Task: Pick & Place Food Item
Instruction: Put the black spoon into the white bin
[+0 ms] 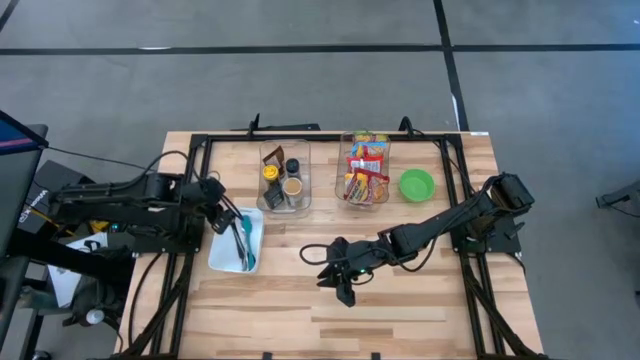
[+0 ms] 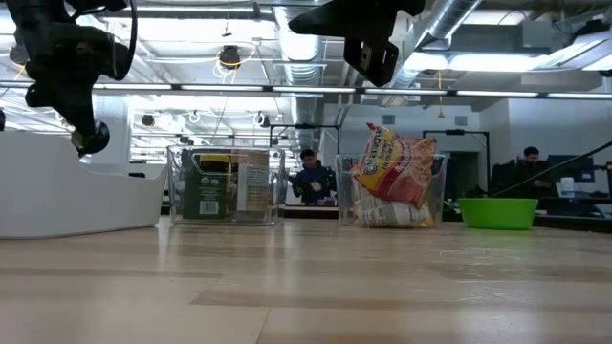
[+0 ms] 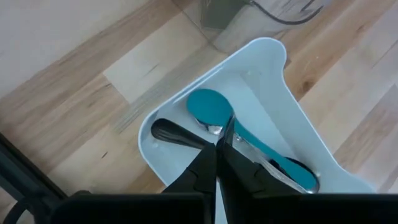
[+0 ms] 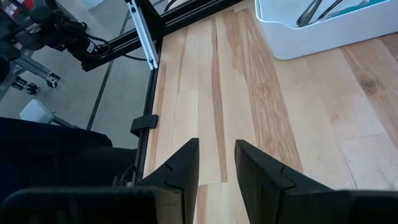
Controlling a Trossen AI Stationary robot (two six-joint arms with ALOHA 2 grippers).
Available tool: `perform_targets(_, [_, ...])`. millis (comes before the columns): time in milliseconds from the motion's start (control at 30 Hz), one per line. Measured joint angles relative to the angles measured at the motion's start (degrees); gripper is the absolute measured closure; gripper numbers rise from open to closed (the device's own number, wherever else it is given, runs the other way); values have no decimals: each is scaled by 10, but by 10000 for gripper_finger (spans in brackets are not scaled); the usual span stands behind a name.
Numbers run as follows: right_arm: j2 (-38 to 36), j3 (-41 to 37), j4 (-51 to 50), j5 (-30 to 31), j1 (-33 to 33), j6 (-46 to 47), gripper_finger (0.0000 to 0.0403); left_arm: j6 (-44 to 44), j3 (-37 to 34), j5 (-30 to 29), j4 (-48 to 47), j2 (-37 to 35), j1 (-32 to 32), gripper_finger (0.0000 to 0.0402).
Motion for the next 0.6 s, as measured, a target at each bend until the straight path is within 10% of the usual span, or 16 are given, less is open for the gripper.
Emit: perform_targets(600, [0,0,0,-2,0,0,305,0,-1,0,6,0,0,395])
